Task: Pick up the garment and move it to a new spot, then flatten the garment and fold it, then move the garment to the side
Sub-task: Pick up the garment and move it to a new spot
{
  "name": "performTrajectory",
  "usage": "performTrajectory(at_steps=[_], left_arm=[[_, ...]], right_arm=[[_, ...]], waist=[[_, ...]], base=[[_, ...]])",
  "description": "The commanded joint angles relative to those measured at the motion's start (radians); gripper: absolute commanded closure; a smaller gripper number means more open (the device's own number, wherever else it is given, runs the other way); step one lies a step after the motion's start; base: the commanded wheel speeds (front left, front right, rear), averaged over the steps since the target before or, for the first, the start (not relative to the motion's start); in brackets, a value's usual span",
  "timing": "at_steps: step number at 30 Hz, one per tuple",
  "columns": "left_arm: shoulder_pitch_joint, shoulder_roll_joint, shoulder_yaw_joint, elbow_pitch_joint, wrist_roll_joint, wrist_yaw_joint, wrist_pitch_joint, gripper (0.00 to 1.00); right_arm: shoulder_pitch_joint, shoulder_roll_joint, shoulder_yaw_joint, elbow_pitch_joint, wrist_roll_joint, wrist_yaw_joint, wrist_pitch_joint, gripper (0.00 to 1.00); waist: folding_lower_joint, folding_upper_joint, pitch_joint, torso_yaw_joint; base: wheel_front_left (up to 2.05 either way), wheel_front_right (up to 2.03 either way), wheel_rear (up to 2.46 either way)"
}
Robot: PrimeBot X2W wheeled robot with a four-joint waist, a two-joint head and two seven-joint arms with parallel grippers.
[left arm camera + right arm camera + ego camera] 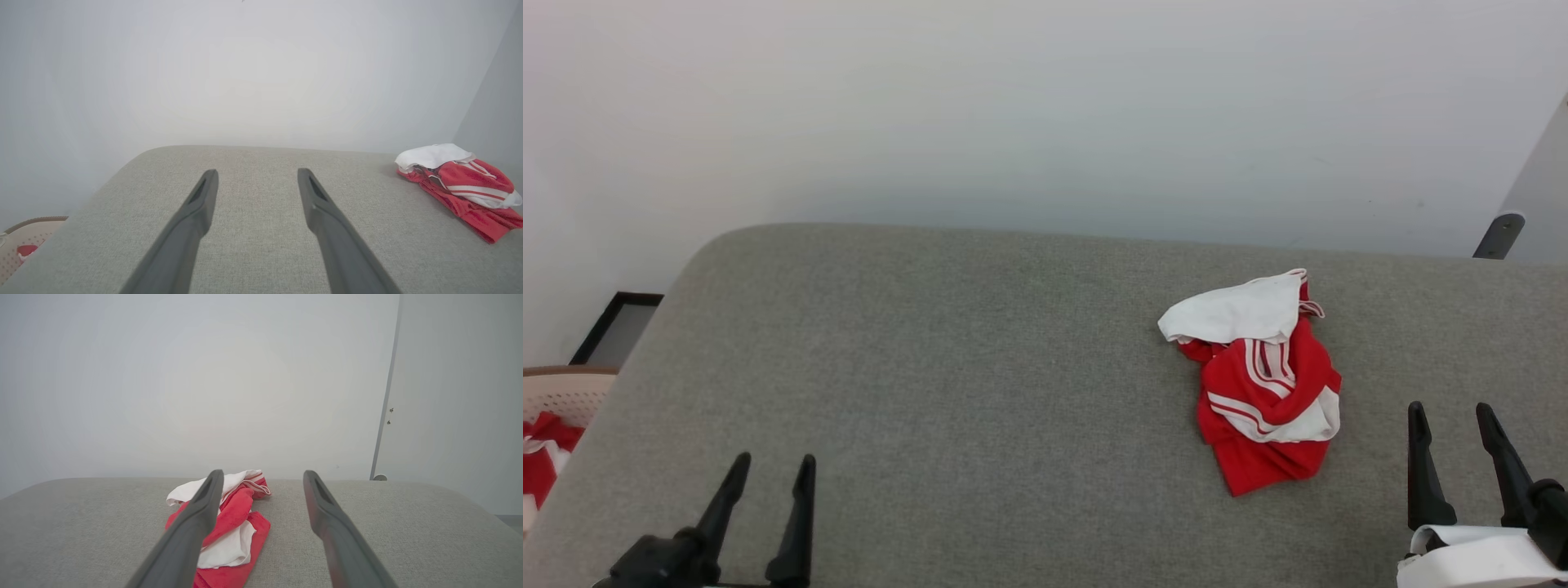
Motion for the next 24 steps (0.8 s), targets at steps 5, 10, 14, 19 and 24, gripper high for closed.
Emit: performTrajectory(at_steps=[5, 10, 14, 19, 24], left_arm=[[0.029, -0.056, 0.062, 0.003, 0.057, -0.048, 0.0, 0.0], [0.03, -0.097, 0.091, 0.03, 0.099, -0.076, 0.0, 0.0], [0.02, -0.116, 0.106, 0.039, 0.116, -0.088, 0.0, 0.0], [0.013, -0.13, 0.114, 0.043, 0.131, -0.094, 0.0, 0.0], [0.01, -0.135, 0.111, 0.045, 0.136, -0.096, 0.0, 0.0]], right_arm=[[0.016, 0.007, -0.002, -0.017, 0.006, 0.0, -0.001, 0.0], [0.028, 0.012, 0.003, -0.016, -0.001, 0.0, -0.001, 0.0], [0.029, 0.014, 0.0, -0.017, -0.005, 0.0, -0.001, 0.0], [0.024, 0.015, 0.004, -0.014, 0.005, 0.0, -0.001, 0.0], [0.021, 0.015, 0.009, -0.011, 0.009, 0.0, -0.001, 0.0]], waist=[[0.0, 0.0, -0.001, -0.01], [0.0, 0.0, 0.003, -0.019], [0.0, 0.0, 0.007, -0.022], [0.0, 0.0, 0.008, -0.023], [0.0, 0.0, 0.008, -0.024]], base=[[0.0, 0.0, 0.0], [0.0, 0.0, 0.0], [0.0, 0.0, 0.0], [0.0, 0.0, 0.0], [0.0, 0.0, 0.0]])
